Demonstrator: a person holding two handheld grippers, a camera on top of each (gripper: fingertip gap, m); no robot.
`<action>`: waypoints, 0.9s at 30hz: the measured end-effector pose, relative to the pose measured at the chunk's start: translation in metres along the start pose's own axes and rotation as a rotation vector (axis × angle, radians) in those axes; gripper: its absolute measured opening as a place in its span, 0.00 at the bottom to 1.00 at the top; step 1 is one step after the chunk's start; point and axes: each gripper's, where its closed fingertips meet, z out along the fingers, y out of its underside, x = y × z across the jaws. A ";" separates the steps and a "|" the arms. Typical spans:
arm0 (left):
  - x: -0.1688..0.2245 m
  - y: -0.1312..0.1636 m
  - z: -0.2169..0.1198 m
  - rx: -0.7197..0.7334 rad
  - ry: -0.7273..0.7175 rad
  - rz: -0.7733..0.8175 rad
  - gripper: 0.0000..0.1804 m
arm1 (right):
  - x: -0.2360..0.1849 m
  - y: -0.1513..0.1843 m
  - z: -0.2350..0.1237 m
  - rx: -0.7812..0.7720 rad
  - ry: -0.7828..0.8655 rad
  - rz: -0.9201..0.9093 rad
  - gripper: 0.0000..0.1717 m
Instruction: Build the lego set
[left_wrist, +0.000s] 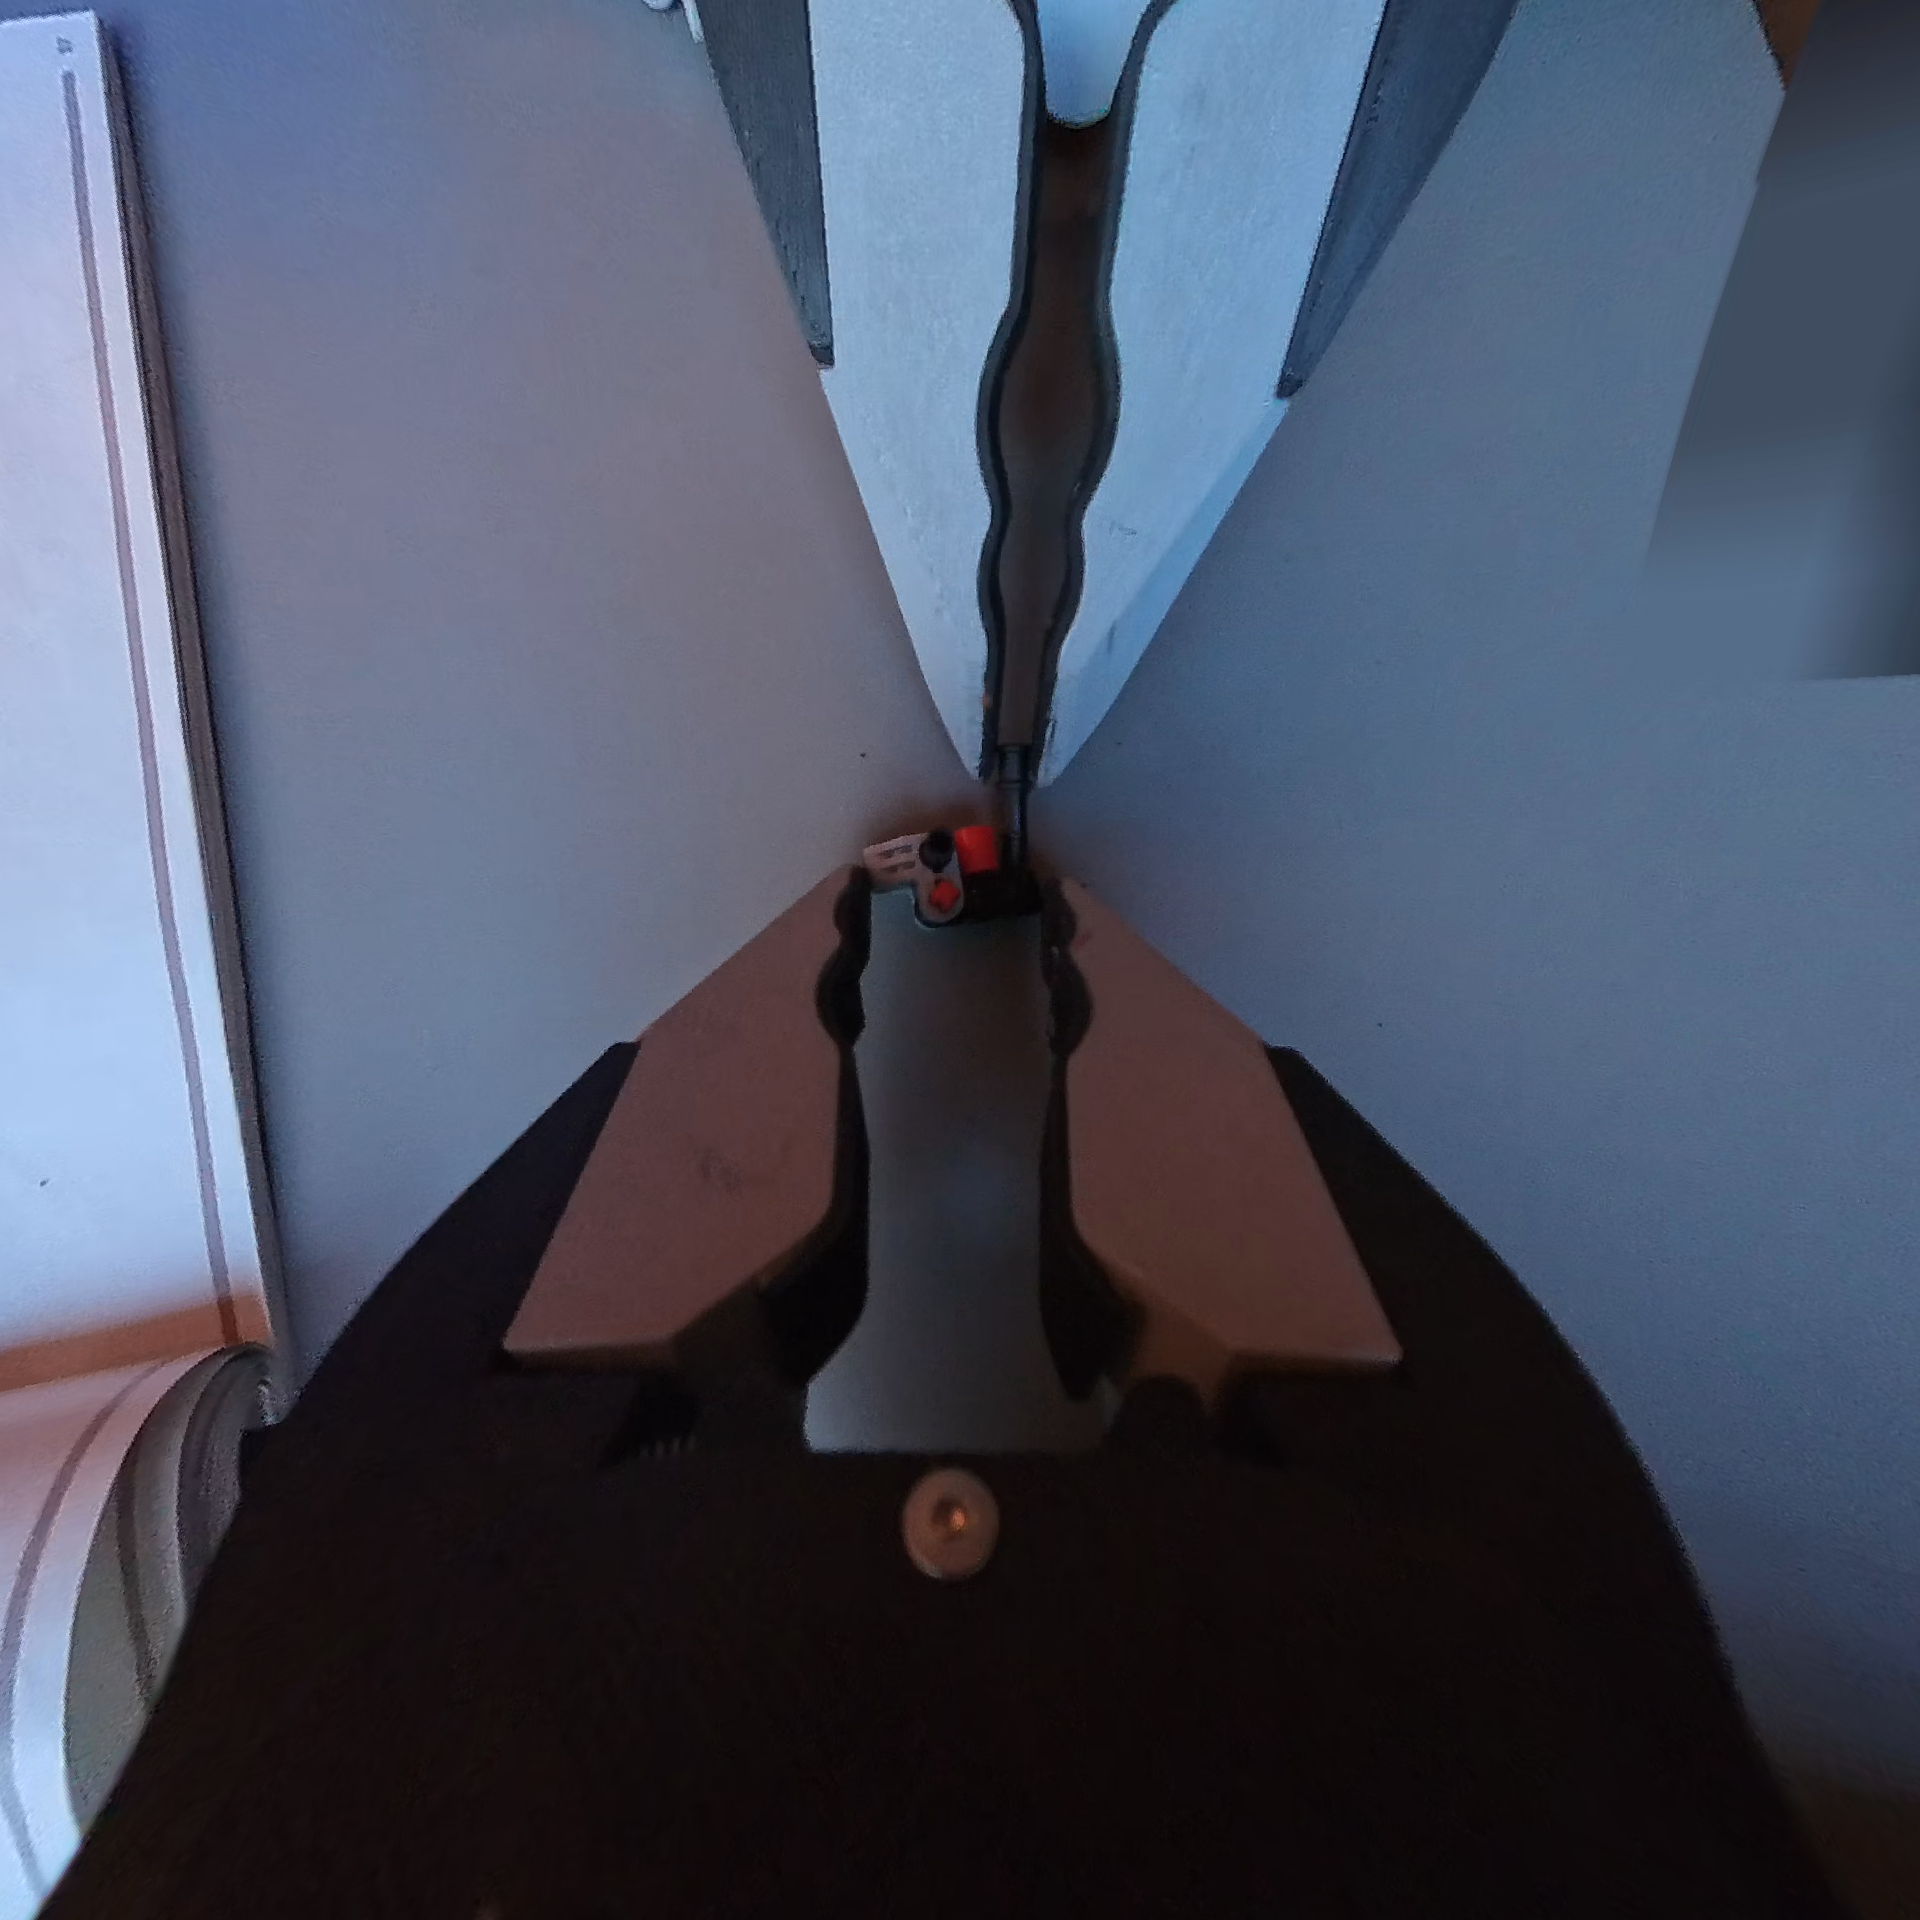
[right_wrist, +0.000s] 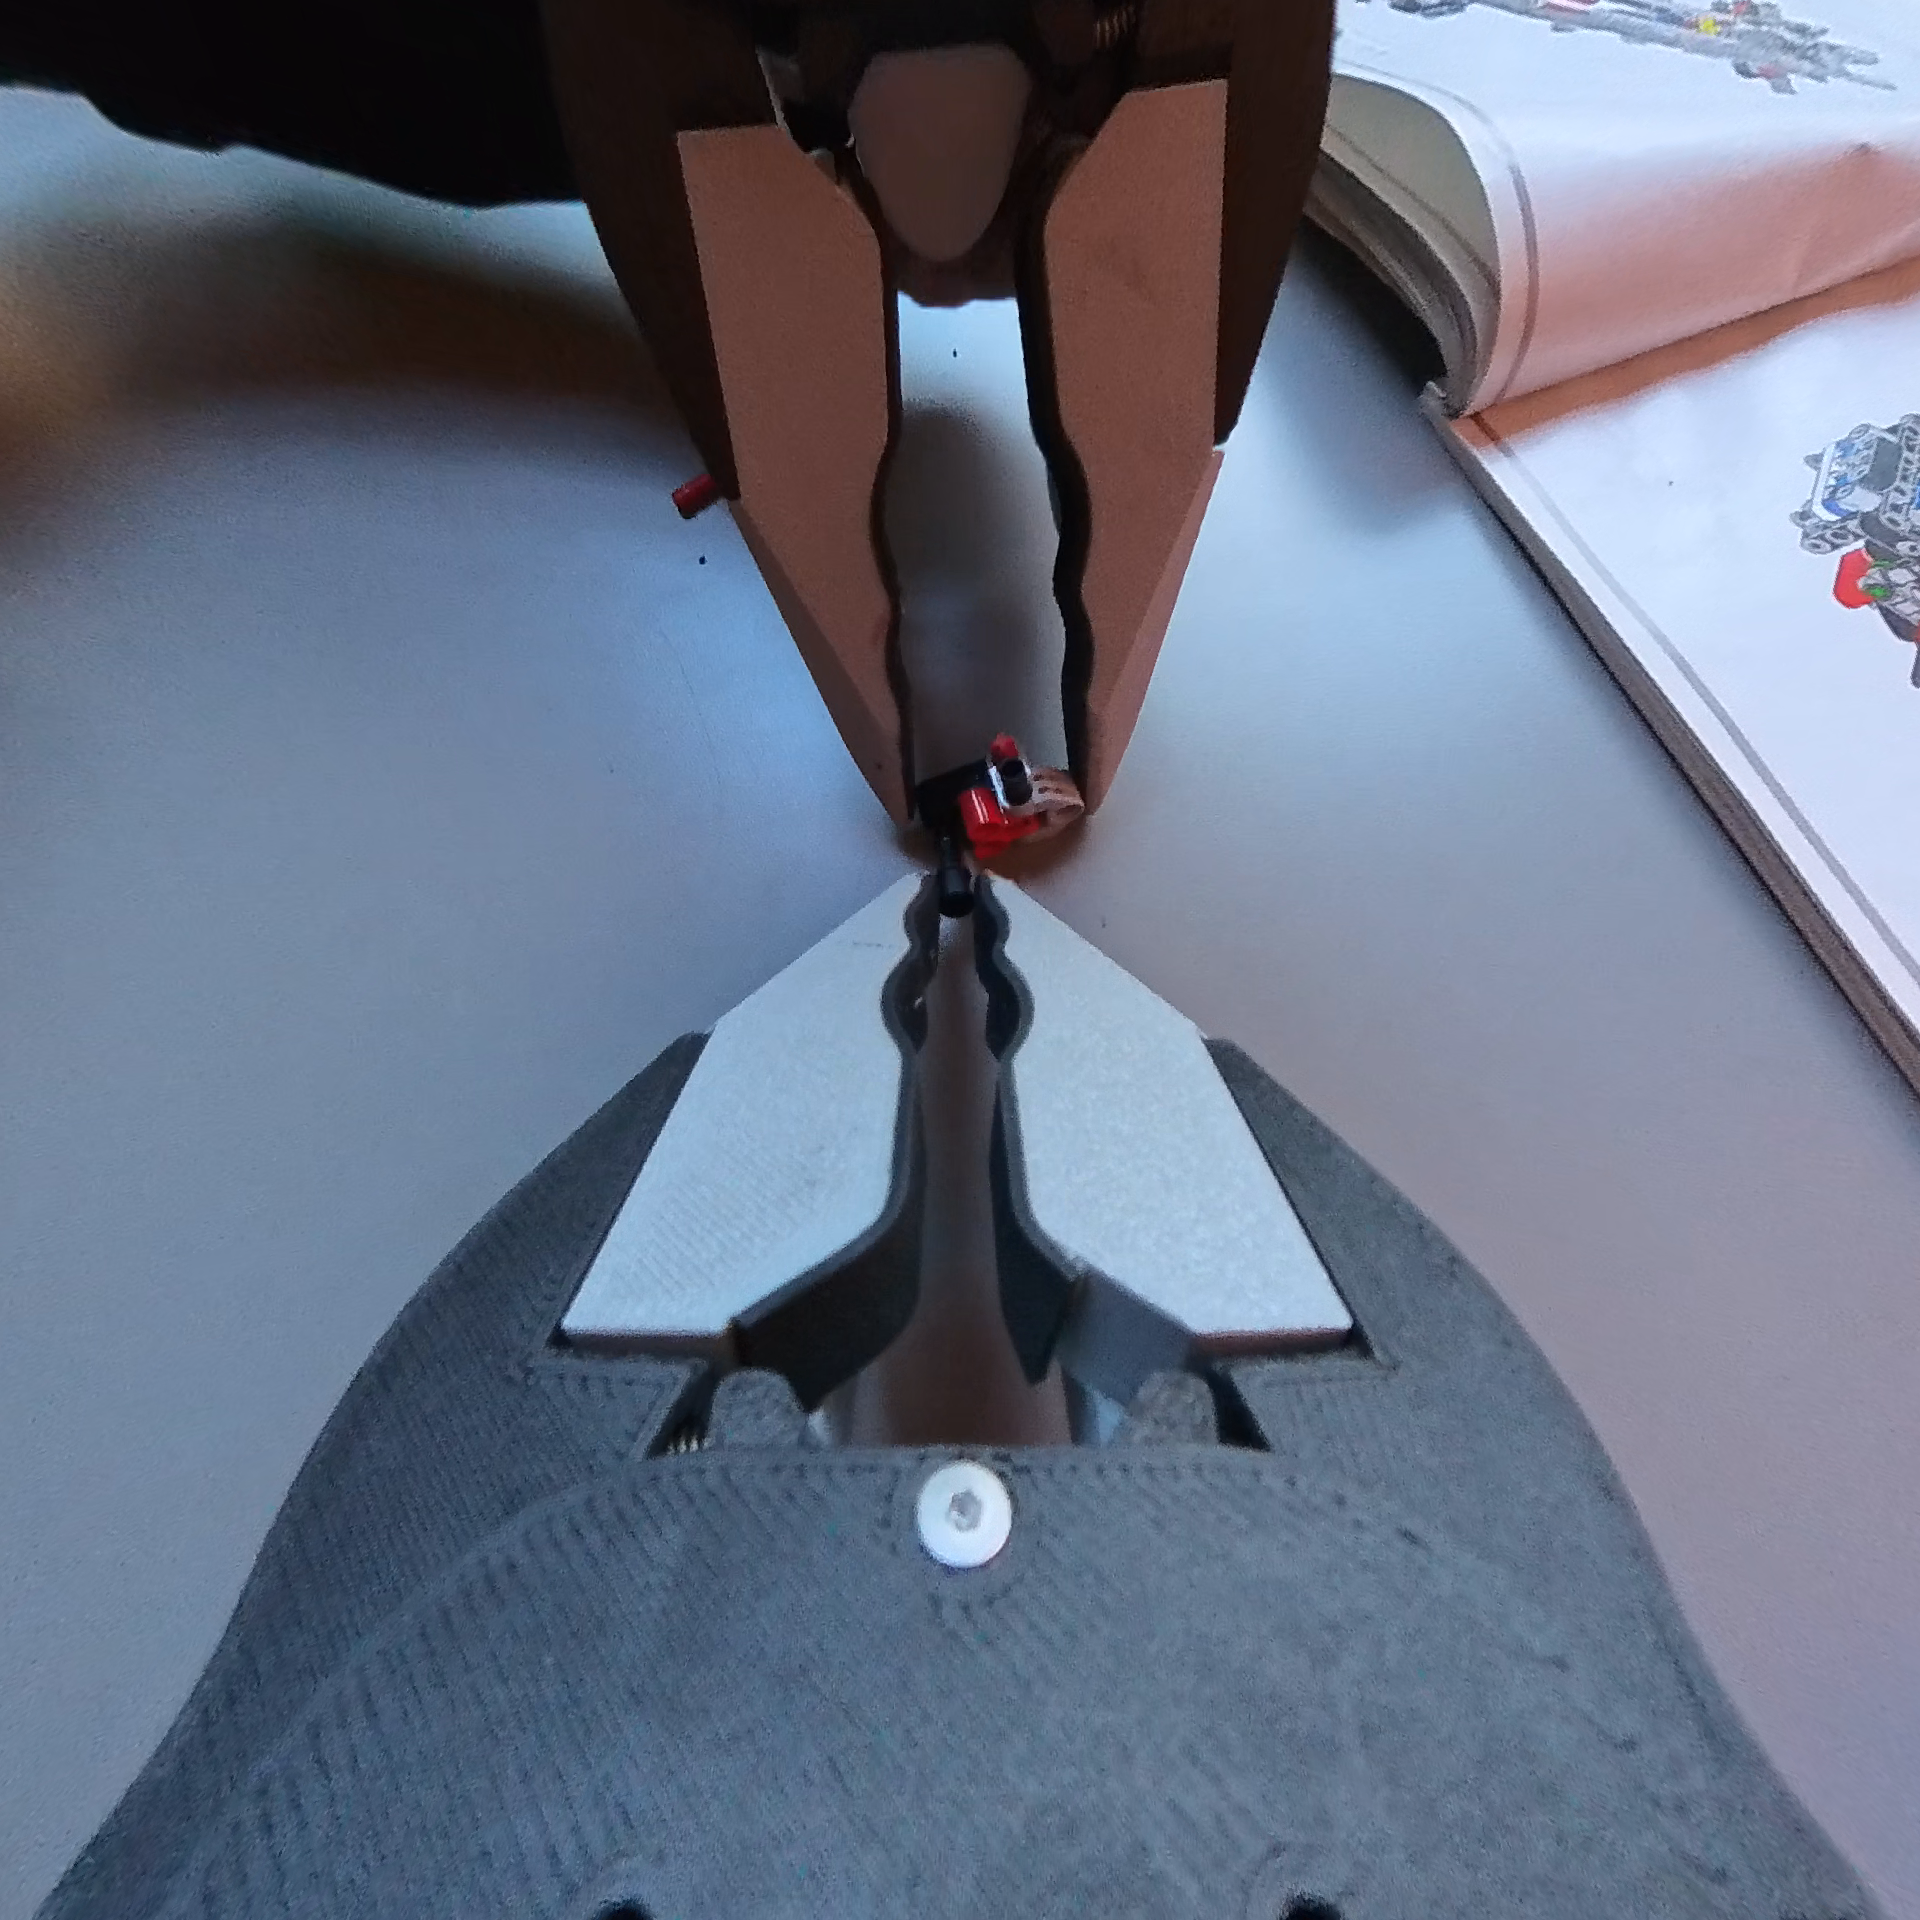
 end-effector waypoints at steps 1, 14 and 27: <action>0.000 0.000 0.000 0.008 0.002 -0.007 0.17 | 0.000 0.000 0.000 0.003 -0.005 0.006 0.02; 0.002 0.001 -0.001 0.032 -0.007 -0.020 0.17 | -0.001 0.007 0.006 -0.054 0.024 -0.050 0.02; 0.002 0.003 -0.001 0.042 -0.056 -0.010 0.17 | 0.000 0.008 0.007 -0.095 0.104 -0.182 0.02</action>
